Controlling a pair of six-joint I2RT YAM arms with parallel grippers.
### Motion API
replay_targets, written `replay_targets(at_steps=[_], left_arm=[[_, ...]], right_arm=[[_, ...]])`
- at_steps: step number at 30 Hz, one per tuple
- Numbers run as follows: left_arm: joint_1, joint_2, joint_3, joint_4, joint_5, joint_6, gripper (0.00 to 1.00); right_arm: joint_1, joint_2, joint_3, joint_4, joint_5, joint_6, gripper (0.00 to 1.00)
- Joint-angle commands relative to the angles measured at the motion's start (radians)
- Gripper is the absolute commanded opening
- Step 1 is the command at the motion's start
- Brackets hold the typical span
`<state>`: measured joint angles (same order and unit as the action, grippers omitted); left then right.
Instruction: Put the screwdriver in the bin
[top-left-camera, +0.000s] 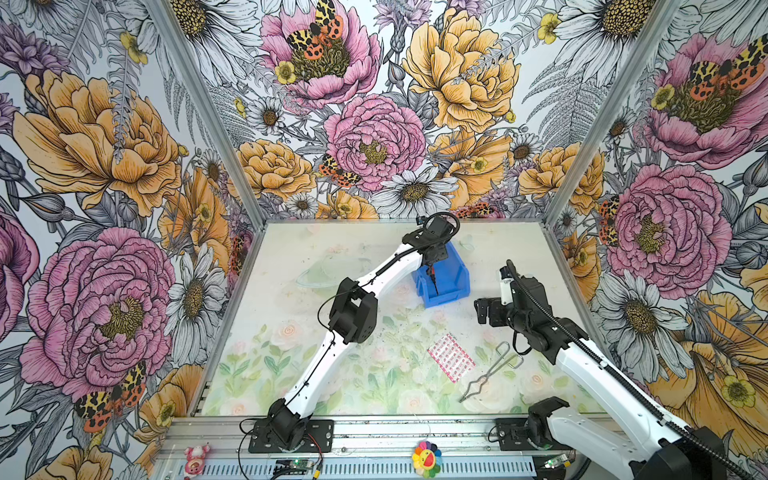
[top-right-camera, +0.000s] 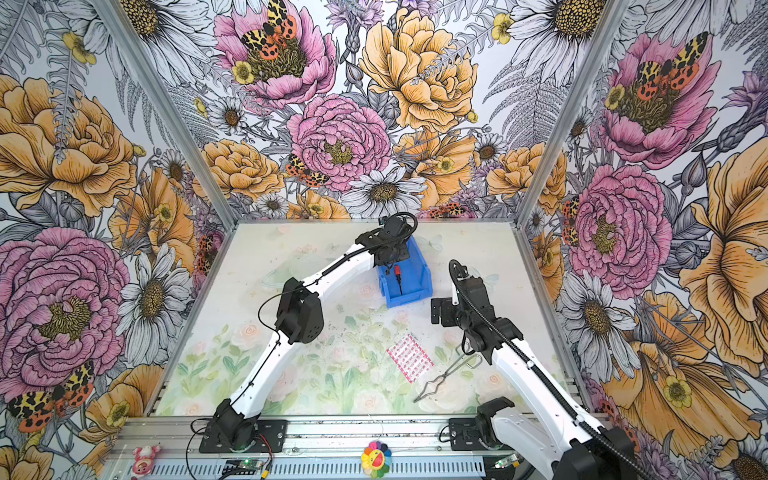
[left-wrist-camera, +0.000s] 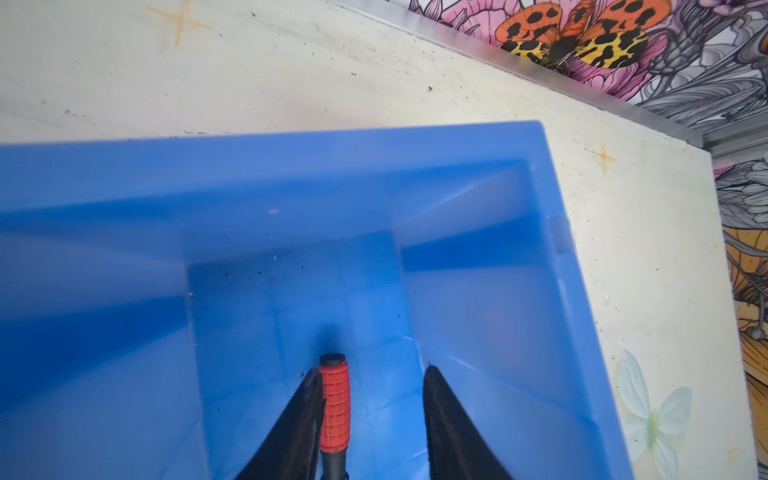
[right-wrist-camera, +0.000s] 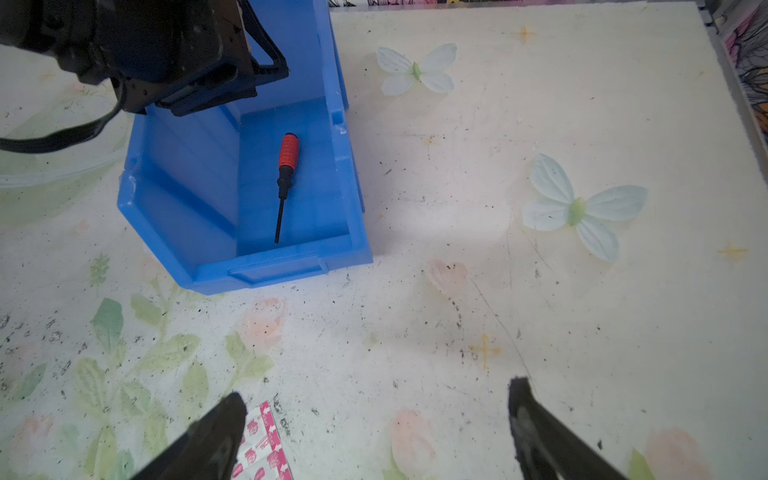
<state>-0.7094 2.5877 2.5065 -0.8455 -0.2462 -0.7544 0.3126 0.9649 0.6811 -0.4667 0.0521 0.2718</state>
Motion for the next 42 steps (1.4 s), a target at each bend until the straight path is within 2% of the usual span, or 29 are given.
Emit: replay_targets(at_steps=[1, 3, 9, 15, 19, 27, 33, 38, 42], left_arm=[[-0.002, -0.083, 0.02, 0.0, 0.007, 0.037, 0.44], [-0.007, -0.101, 0.031, -0.001, 0.007, 0.065, 0.47], [-0.027, -0.21, -0.016, 0.001, 0.001, 0.133, 0.67], [-0.069, -0.355, -0.127, -0.001, -0.045, 0.209, 0.87], [-0.086, -0.472, -0.258, 0.0, -0.086, 0.23, 0.98], [-0.118, -0.752, -0.631, 0.015, -0.223, 0.33, 0.99], [-0.11, -1.033, -0.991, 0.132, -0.322, 0.348, 0.99], [-0.073, -1.237, -1.261, 0.244, -0.359, 0.349, 0.99], [0.003, -1.388, -1.474, 0.344, -0.361, 0.323, 0.99]], right_arm=[[-0.007, -0.022, 0.015, 0.009, 0.004, 0.001, 0.99], [-0.007, -0.036, 0.015, 0.009, -0.004, -0.002, 0.99], [-0.007, -0.126, -0.005, 0.005, 0.042, -0.016, 0.99], [-0.009, -0.206, -0.014, -0.015, 0.107, -0.01, 1.0], [-0.008, -0.253, -0.027, -0.015, 0.125, 0.006, 1.0], [-0.009, -0.279, -0.07, -0.018, 0.229, 0.017, 0.99], [-0.01, -0.235, -0.081, 0.012, 0.303, 0.018, 1.0], [-0.012, -0.283, -0.112, 0.057, 0.37, 0.023, 1.0], [-0.015, -0.363, -0.18, 0.144, 0.372, -0.023, 1.0]])
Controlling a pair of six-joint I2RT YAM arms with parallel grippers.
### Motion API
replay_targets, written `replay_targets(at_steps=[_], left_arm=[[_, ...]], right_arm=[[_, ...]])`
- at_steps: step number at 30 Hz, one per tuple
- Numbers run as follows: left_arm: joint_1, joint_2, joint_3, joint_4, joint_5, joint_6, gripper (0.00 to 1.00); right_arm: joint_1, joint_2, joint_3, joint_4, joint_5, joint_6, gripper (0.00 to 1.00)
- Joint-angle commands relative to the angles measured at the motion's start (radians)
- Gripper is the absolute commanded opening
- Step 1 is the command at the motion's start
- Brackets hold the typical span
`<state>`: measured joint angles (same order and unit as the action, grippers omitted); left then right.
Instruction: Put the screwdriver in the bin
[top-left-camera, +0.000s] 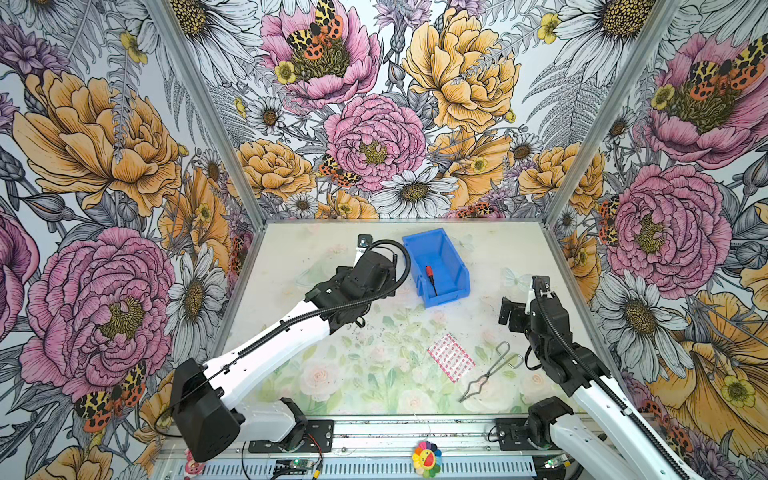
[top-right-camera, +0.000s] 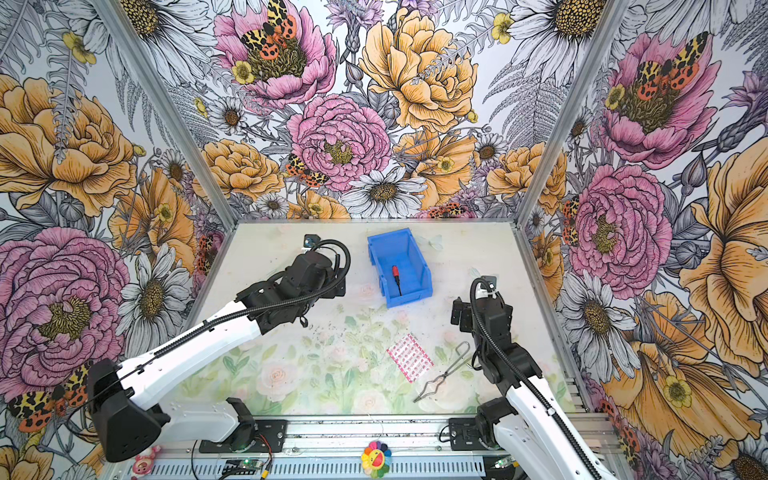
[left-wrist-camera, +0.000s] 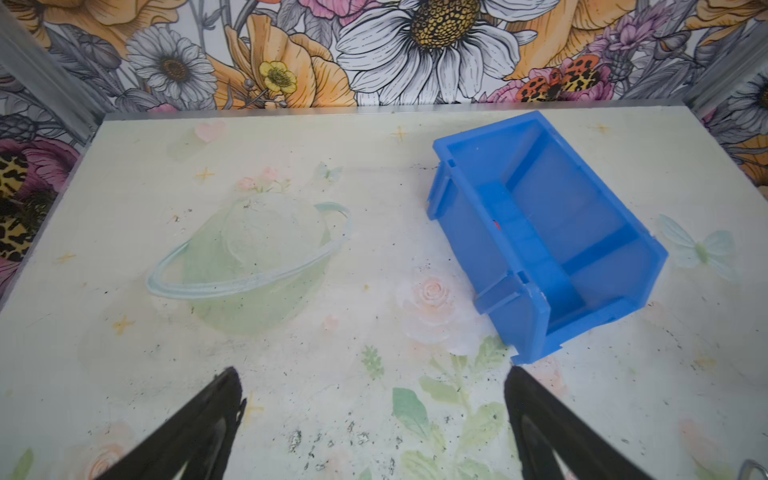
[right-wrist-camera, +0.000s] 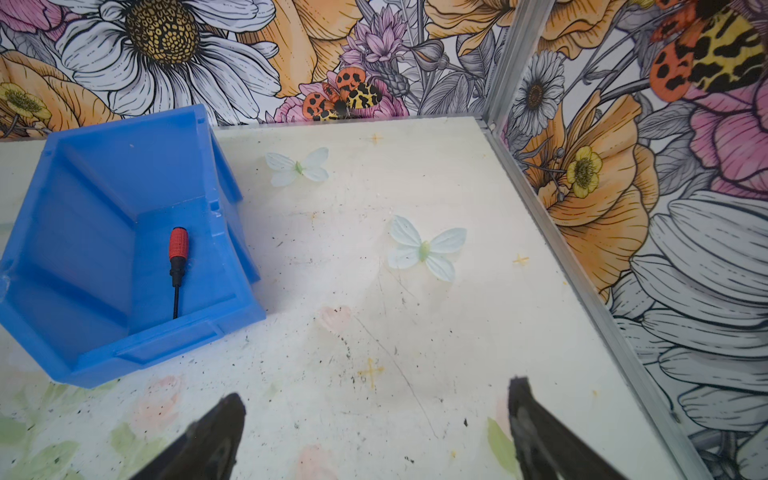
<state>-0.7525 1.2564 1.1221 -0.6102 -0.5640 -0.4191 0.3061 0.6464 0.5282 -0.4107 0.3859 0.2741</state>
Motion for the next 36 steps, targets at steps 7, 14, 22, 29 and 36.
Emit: replay_targets(at_steps=[7, 14, 22, 29, 36], left_arm=[[0.215, -0.251, -0.331, 0.263, -0.016, 0.101, 0.99], [0.379, -0.369, -0.514, 0.444, 0.026, 0.215, 0.99], [0.526, -0.563, -0.776, 0.641, -0.007, 0.271, 0.99], [0.638, -0.613, -0.973, 0.887, 0.106, 0.273, 0.99], [0.662, -0.453, -0.96, 1.021, 0.162, 0.324, 0.99]], right_arm=[[-0.012, -0.097, -0.159, 0.233, 0.074, -0.099, 1.0], [-0.016, -0.1, -0.232, 0.341, 0.099, -0.162, 0.99], [-0.05, -0.035, -0.345, 0.574, 0.0, -0.271, 0.99], [-0.12, 0.157, -0.374, 0.823, -0.048, -0.269, 1.0], [-0.196, 0.439, -0.308, 1.046, -0.148, -0.264, 1.0]])
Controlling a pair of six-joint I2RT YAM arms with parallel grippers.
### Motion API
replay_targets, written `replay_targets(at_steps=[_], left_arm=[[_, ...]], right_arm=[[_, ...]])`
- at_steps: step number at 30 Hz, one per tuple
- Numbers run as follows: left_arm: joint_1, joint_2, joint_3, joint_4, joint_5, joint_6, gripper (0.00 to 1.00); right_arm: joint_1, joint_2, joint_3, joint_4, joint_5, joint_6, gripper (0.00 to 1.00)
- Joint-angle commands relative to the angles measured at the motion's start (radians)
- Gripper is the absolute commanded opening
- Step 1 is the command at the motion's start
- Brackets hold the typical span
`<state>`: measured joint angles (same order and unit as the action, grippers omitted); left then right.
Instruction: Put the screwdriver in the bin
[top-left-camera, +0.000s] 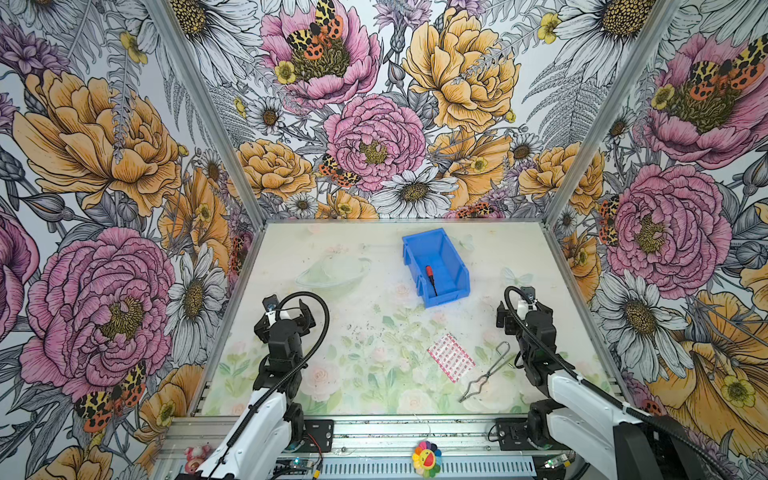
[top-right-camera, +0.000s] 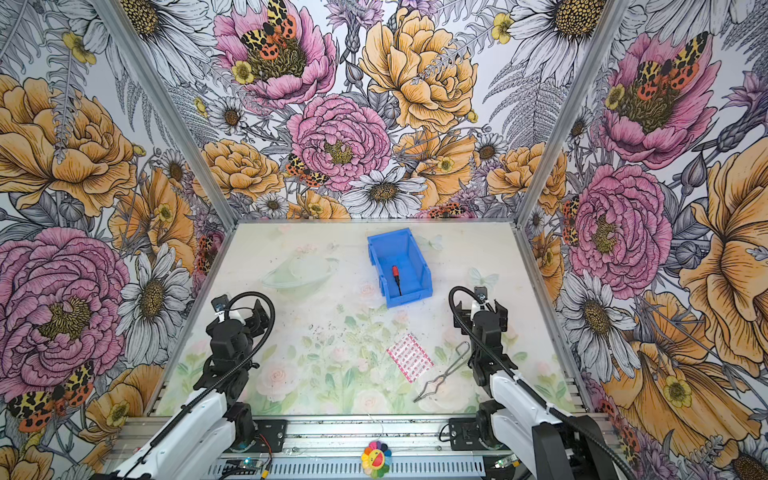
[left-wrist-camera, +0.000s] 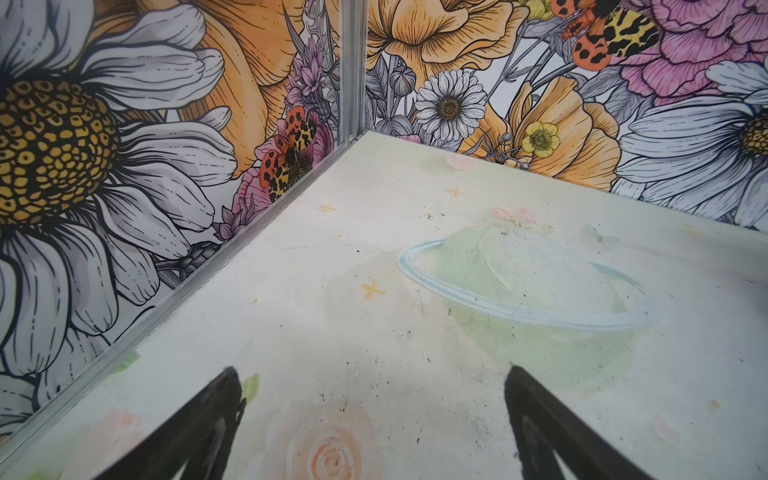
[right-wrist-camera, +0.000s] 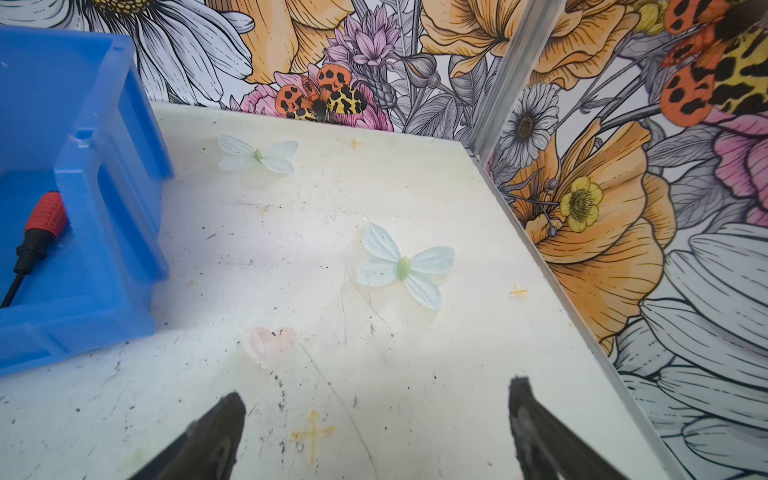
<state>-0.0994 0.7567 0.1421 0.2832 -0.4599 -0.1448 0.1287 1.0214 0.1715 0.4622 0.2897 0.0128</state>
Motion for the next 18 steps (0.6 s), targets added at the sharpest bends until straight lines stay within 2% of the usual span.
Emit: replay_targets(at_steps=[1, 5, 8, 11, 18], left_arm=[[0.013, 0.083, 0.026, 0.161, 0.069, 0.069, 0.99], [0.017, 0.234, 0.054, 0.296, 0.095, 0.102, 0.99], [0.02, 0.349, 0.085, 0.391, 0.104, 0.111, 0.98], [0.023, 0.455, 0.12, 0.471, 0.104, 0.121, 0.99], [0.044, 0.599, 0.176, 0.577, 0.11, 0.134, 0.99]], right_arm=[[-0.026, 0.102, 0.061, 0.202, -0.046, 0.001, 1.0], [-0.064, 0.236, 0.098, 0.337, -0.06, 0.017, 1.0], [-0.091, 0.334, 0.146, 0.376, -0.122, 0.034, 0.99], [-0.097, 0.431, 0.162, 0.441, -0.121, 0.031, 1.0], [-0.1, 0.515, 0.191, 0.463, -0.126, 0.029, 1.0]])
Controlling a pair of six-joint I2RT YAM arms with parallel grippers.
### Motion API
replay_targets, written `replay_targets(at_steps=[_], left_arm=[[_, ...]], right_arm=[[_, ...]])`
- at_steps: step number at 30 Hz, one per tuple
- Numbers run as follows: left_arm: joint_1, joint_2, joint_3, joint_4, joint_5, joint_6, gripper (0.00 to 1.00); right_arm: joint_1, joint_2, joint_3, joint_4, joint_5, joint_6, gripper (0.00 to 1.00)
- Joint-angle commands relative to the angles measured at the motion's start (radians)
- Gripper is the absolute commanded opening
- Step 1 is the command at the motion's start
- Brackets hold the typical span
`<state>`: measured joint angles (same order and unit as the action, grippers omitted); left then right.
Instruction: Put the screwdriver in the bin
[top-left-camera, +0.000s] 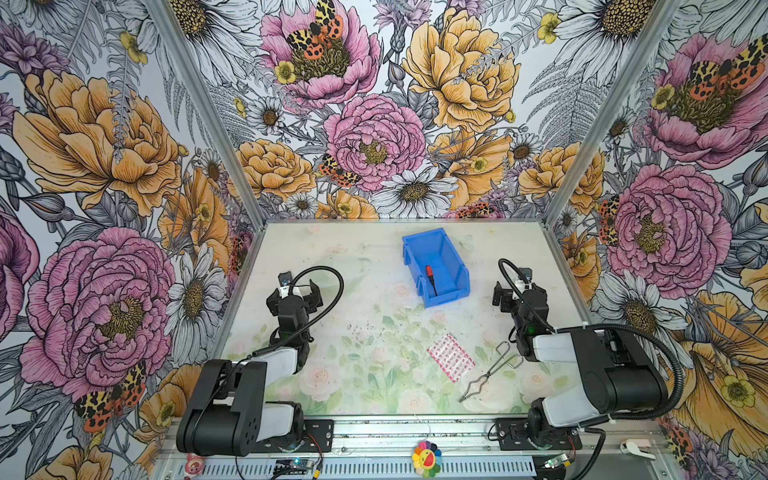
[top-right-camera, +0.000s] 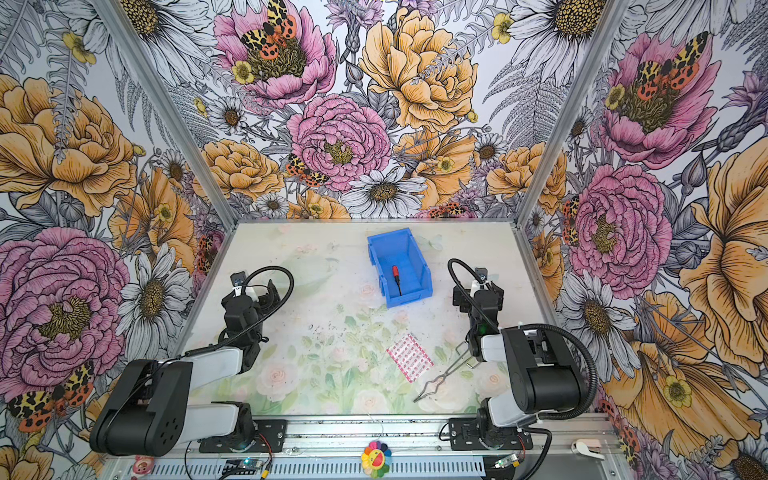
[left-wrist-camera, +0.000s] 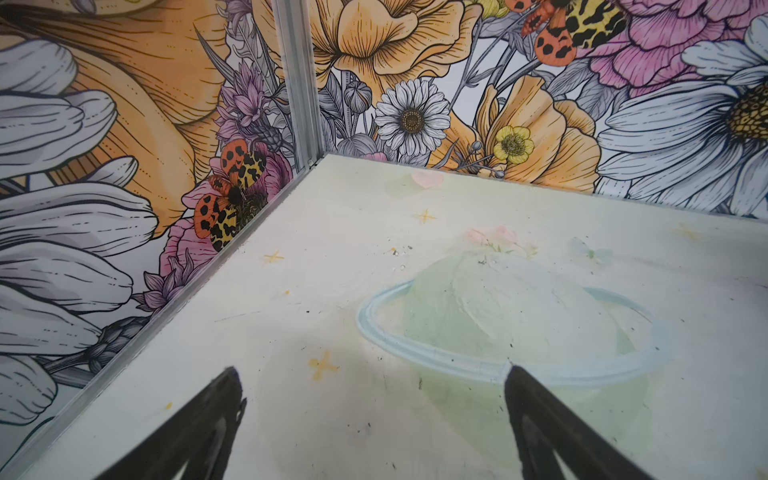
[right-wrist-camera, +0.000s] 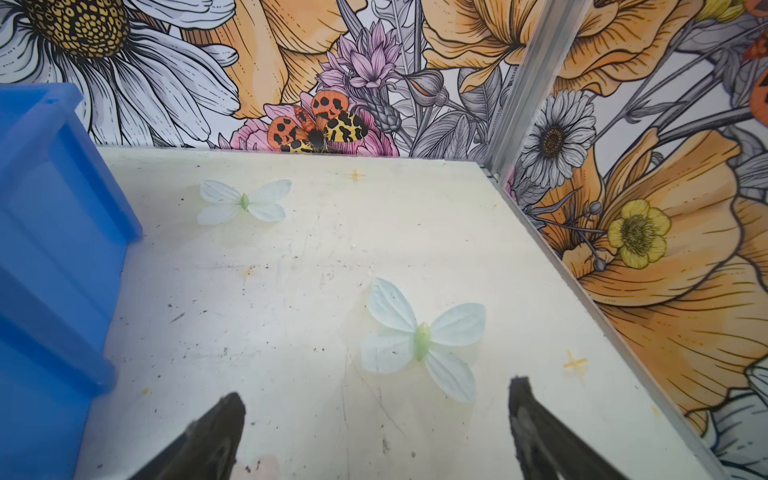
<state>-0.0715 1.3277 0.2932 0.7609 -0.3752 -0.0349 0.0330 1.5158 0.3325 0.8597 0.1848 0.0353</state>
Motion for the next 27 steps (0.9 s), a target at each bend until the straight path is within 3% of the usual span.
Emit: replay_targets(at_steps=[1, 13, 17, 27], left_arm=[[0.023, 0.045, 0.026, 0.117, 0.033, 0.023, 0.99], [0.06, 0.226, 0.027, 0.292, 0.098, 0.009, 0.99], [0.063, 0.22, 0.062, 0.214, 0.109, 0.007, 0.99], [0.052, 0.223, 0.071, 0.204, 0.119, 0.025, 0.99]], right_arm=[[-0.007, 0.014, 0.042, 0.03, -0.02, 0.017, 0.99], [-0.039, 0.021, 0.064, -0.001, -0.056, 0.042, 0.99], [-0.043, 0.021, 0.065, -0.006, -0.06, 0.045, 0.99], [-0.044, 0.018, 0.062, -0.002, -0.061, 0.044, 1.0]])
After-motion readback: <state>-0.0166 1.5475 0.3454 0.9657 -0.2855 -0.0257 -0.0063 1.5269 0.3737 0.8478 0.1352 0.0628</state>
